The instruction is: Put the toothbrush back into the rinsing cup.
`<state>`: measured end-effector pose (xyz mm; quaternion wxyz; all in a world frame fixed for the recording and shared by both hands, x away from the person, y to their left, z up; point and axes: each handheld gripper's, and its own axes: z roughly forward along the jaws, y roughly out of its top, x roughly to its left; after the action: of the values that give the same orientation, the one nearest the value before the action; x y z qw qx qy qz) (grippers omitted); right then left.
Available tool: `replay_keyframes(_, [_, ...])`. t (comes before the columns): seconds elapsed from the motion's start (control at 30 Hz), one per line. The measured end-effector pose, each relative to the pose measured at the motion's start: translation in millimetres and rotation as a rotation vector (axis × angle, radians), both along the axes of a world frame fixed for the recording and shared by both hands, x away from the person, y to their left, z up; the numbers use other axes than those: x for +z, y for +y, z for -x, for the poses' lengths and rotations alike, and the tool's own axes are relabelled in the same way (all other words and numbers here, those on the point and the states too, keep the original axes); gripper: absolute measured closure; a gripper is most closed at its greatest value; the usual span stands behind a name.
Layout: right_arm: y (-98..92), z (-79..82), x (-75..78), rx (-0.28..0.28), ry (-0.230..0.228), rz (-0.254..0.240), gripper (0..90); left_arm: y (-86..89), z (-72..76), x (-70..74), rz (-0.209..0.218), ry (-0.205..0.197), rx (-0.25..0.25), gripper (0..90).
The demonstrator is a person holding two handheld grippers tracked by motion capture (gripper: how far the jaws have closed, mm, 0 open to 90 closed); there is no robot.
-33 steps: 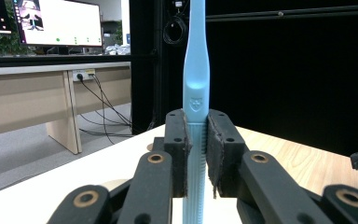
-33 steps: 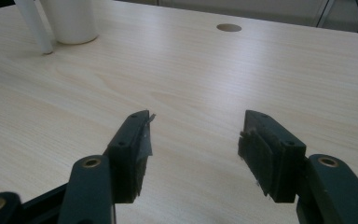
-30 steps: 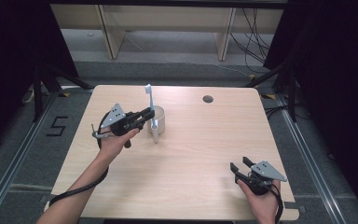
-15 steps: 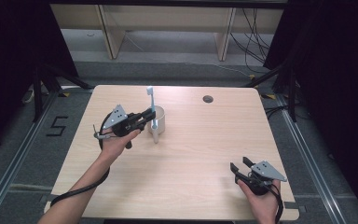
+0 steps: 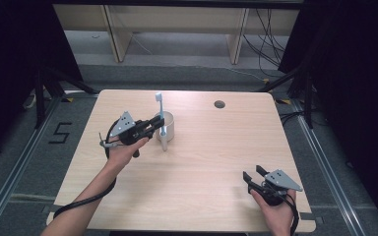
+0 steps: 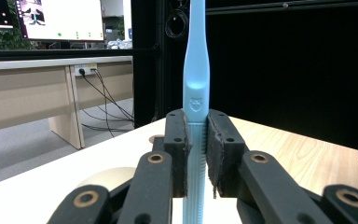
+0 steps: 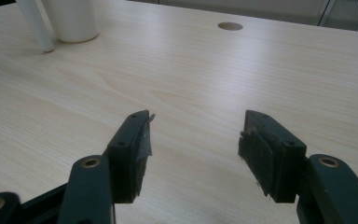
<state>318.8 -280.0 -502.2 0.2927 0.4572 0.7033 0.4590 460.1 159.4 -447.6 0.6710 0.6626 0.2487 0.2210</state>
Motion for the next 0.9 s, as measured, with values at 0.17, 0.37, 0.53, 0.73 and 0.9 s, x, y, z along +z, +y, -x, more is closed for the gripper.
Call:
replay_keyframes(0.17, [-1.0,-1.1,-0.2,0.005,-0.014,0.014,43.0,-1.0,0.2,-1.4,-0.002,0.001,0.0,78.5])
replay_keyframes(0.37, [0.7,0.0,-0.5,0.005,0.009,-0.009,43.0,-1.5,-0.5,-3.3,-0.003,0.0,0.003,78.5])
replay_keyframes(0.53, [-0.1,-0.7,-0.3,0.005,-0.003,0.009,43.0,-2.4,-0.4,-4.8,-0.008,0.0,0.004,78.5])
replay_keyframes(0.73, [0.0,-0.8,-0.7,0.008,-0.001,0.01,42.9,-2.7,-0.2,-8.6,-0.017,-0.002,0.005,78.5])
replay_keyframes(0.9, [3.3,-0.2,-1.7,0.005,0.014,-0.028,43.0,-2.9,-1.2,-12.8,-0.021,0.007,0.008,78.5])
